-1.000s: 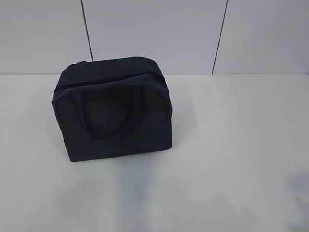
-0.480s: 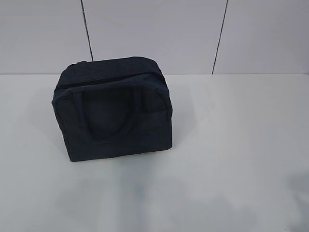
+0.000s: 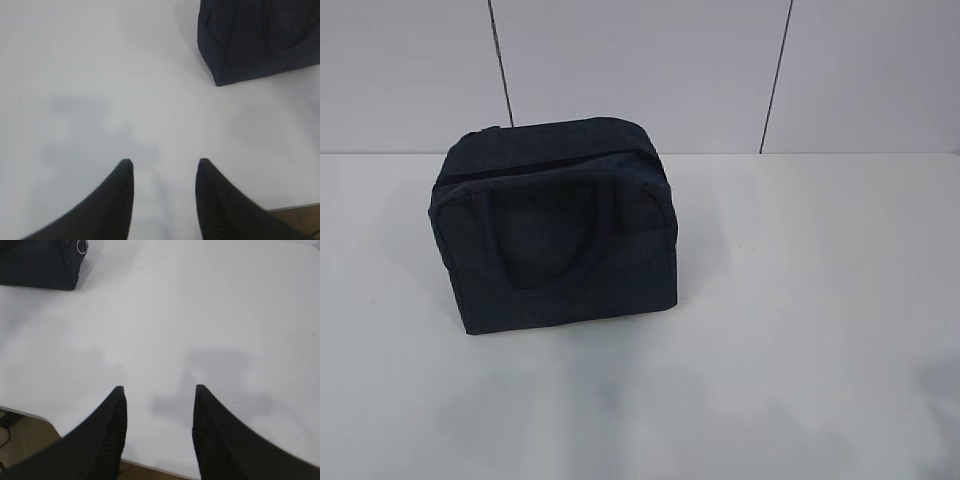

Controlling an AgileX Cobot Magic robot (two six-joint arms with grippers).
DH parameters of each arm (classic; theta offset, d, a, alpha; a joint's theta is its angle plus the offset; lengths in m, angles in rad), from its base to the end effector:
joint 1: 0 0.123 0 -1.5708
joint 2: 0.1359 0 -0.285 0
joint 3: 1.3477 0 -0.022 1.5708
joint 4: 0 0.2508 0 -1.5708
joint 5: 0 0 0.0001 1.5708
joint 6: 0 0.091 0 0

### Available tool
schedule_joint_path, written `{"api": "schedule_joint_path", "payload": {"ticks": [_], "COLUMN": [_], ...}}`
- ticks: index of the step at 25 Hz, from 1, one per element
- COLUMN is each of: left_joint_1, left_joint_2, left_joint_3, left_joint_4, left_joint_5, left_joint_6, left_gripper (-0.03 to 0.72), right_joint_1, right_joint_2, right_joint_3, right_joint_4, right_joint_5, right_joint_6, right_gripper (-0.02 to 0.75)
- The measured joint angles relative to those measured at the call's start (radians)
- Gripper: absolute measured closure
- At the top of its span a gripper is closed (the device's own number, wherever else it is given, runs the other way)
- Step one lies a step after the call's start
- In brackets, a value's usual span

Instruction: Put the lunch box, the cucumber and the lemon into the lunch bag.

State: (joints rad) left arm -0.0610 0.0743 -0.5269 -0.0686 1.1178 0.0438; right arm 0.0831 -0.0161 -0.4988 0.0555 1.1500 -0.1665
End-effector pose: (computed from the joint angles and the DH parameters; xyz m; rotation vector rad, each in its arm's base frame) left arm 0.0008 -0.0057 0.2806 0.1161 2.1450 -0.0938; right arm -0.0115 0.0037 0.2699 -0.2696 2.1002 0.0175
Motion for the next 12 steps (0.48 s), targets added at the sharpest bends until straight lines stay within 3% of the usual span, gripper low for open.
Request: {"api": "schedule_joint_path", "payload": {"ticks": [12], "left_joint_1": [0.0], "left_joint_2": [0.0], "left_joint_3": [0.0], "left_joint_4": [-0.002], "left_joint_5": [0.0], "left_joint_6": [0.0], "left_gripper": [0.391], "right_joint_1": [0.0], "right_joint_2": [0.0], "right_joint_3": [0.0], "right_joint_4": [0.0], "right_joint_5": [0.0], "right_joint_6": [0.0], "right_gripper": [0.4]}}
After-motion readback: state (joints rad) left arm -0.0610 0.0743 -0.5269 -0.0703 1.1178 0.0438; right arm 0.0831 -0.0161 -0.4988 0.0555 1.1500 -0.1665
